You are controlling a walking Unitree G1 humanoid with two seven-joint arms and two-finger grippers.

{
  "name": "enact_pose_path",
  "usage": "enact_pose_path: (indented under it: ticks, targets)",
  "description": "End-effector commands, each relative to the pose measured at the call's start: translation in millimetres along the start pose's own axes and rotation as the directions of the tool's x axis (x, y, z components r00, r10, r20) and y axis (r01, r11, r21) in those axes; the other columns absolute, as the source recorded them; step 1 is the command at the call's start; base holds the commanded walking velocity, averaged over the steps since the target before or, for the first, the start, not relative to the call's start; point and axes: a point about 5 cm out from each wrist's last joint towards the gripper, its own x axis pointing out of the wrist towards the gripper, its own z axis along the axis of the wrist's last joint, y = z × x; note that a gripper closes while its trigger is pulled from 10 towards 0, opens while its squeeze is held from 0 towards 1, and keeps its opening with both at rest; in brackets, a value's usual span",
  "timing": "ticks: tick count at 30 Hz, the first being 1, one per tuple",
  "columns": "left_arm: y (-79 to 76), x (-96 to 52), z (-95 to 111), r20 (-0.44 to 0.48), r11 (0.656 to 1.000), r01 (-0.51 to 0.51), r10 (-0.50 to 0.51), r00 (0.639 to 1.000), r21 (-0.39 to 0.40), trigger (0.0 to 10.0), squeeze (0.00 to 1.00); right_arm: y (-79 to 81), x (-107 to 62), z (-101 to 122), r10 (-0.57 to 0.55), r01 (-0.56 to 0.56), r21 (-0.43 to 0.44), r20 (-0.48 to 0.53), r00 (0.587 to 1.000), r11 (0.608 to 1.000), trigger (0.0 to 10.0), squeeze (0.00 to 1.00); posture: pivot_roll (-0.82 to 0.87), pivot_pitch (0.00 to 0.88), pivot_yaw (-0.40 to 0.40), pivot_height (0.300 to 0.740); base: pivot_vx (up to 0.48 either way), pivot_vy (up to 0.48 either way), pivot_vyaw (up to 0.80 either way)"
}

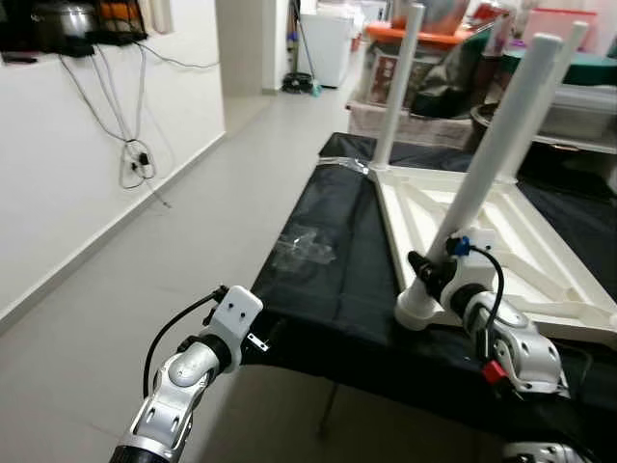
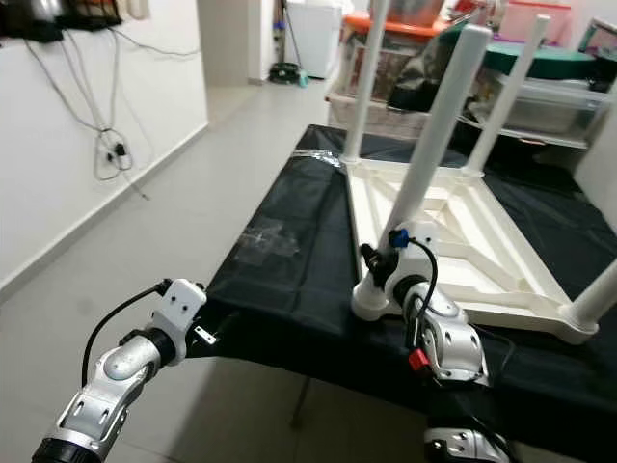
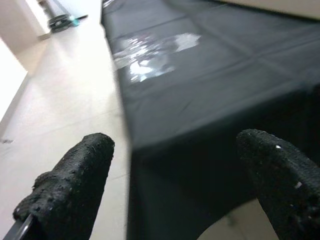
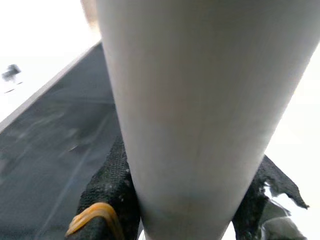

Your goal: Building children table

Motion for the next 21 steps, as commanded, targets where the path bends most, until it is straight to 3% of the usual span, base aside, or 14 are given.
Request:
enact_pose_path:
  ticks: [1,3,5,6,9,12,13,15,16,17,18,20,21]
  targets:
    - [-0.2,-1.1,-1,-0.005,1.0,0.009,-0.009,1.0,0.01,10.0,0.0,-22.1,-17.1,-27,-0.249,0.255,0.073,-0.085,0.965,0.964,0.0,0.0,0.1,0.0,-0.089,0.74,0.0,0.0,0.0]
    - [-0.2,-1.1,-1,-0.005,1.0,0.009,-0.009,1.0,0.01,10.0,0.0,-22.1,-17.1,-27,-0.249,0.255,0.073,-0.085,0.965,0.964,0.0,0.0,0.1,0.0,-0.089,0.74,0.0,0.0,0.0]
    - [-0.8,0.0,0,-0.003,1.0,0.011,-0.011,1.0,0.01,10.0,0.0,-14.5,-33.7,-36,-0.331,0.339,0.075,-0.11,0.937,0.938,0.0,0.0,0.1,0.0,-0.089,0.74,0.0,0.0,0.0]
    - [-0.6,0.7,0,-0.001,1.0,0.012,-0.012,1.0,0.011,10.0,0.0,-4.4,-37.4,-39,-0.311,0.319,0.036,-0.137,0.941,0.947,10.0,0.0,0.1,0.0,-0.089,0.74,0.0,0.0,0.0]
    - [-0.3,1.9,1,-0.001,1.0,0.013,-0.013,1.0,0.012,10.0,0.0,6.4,-39.8,-41,-0.282,0.285,-0.009,-0.167,0.945,0.959,10.0,0.0,0.09,0.0,-0.085,0.74,0.0,0.0,0.0]
    - [-1.1,3.3,1,0.001,1.0,0.014,-0.014,1.0,0.014,10.0,0.0,13.2,-35.4,-29,-0.231,0.231,-0.007,-0.084,0.969,0.973,10.0,0.0,0.09,0.0,-0.085,0.74,0.0,0.0,0.0]
    - [-0.9,3.8,1,0.003,1.0,0.013,-0.013,1.0,0.014,10.0,0.0,11.3,-29.4,-20,-0.198,0.198,-0.001,-0.047,0.979,0.98,10.0,1.0,0.09,0.0,-0.088,0.74,0.0,0.0,0.0]
    - [-0.7,4.0,2,0.004,1.0,0.012,-0.012,1.0,0.015,10.0,0.0,9.3,-25.5,-14,-0.178,0.178,0.002,-0.025,0.984,0.984,10.0,1.0,0.09,0.0,-0.088,0.74,0.0,0.0,0.0]
    - [-0.2,4.0,1,0.004,1.0,0.01,-0.01,1.0,0.014,10.0,0.0,5.0,-17.1,-1,-0.113,0.113,-0.017,0.017,0.993,0.993,10.0,0.92,0.09,0.0,-0.093,0.74,0.0,0.0,0.0]
    - [-0.2,4.0,1,0.004,1.0,0.01,-0.01,1.0,0.014,10.0,0.0,5.0,-17.1,-1,-0.113,0.113,-0.017,0.017,0.993,0.993,10.0,0.92,0.09,0.0,-0.093,0.74,0.0,0.0,0.0]
    - [0.4,3.9,1,0.004,1.0,0.008,-0.008,1.0,0.014,10.0,0.0,4.4,-11.1,9,-0.022,0.022,-0.004,0.029,0.999,1.0,10.0,0.0,0.09,0.0,-0.093,0.74,0.0,0.0,0.0]
    - [0.2,3.4,0,0.004,1.0,0.007,-0.007,1.0,0.011,10.0,0.0,3.4,-6.7,34,0.207,-0.195,-0.105,0.121,0.971,0.975,10.0,0.0,0.09,0.0,-0.093,0.74,0.0,0.0,0.0]
    - [0.2,3.4,0,0.004,1.0,0.007,-0.007,1.0,0.011,10.0,0.0,3.4,-6.7,34,0.207,-0.195,-0.105,0.121,0.971,0.975,10.0,0.0,0.09,0.0,-0.093,0.74,0.0,0.0,0.0]
